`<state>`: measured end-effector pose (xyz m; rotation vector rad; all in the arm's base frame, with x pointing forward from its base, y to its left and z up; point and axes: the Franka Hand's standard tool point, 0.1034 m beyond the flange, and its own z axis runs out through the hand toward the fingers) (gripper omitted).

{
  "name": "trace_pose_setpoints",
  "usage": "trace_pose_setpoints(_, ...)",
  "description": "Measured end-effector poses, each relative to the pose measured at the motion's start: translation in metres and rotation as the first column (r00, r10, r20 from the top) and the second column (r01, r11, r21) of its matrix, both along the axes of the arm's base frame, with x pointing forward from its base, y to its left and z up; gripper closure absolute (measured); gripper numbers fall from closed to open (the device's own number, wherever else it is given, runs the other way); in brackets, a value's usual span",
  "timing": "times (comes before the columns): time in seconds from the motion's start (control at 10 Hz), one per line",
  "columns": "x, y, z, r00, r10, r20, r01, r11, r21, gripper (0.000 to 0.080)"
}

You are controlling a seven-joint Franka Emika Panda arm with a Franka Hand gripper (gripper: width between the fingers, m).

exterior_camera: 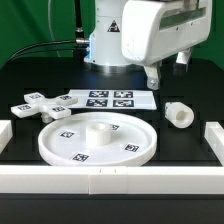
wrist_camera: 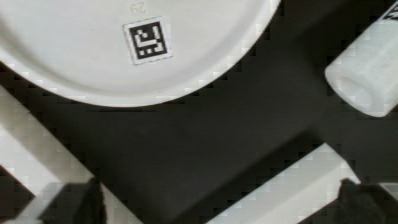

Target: Assemble round table

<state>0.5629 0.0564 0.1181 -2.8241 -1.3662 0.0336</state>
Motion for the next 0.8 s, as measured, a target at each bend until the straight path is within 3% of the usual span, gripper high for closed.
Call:
trace_pose_setpoints(0.5, 0.0, -0.002, -0.002, 1.0, 0.008, -0.001, -0.008, 1.0, 0.0, 0.015)
trace_pose_setpoints(0.6, -0.002, -0.025, -0.019, 0.993, 0.113, 0.023, -0.113, 0.994, 0.0, 0.015)
trace_pose_setpoints(0.8, -0.007, -0.067, -0.046, 0.989, 0.148, 0.02, -0.148, 0.989, -0.003, 0.015)
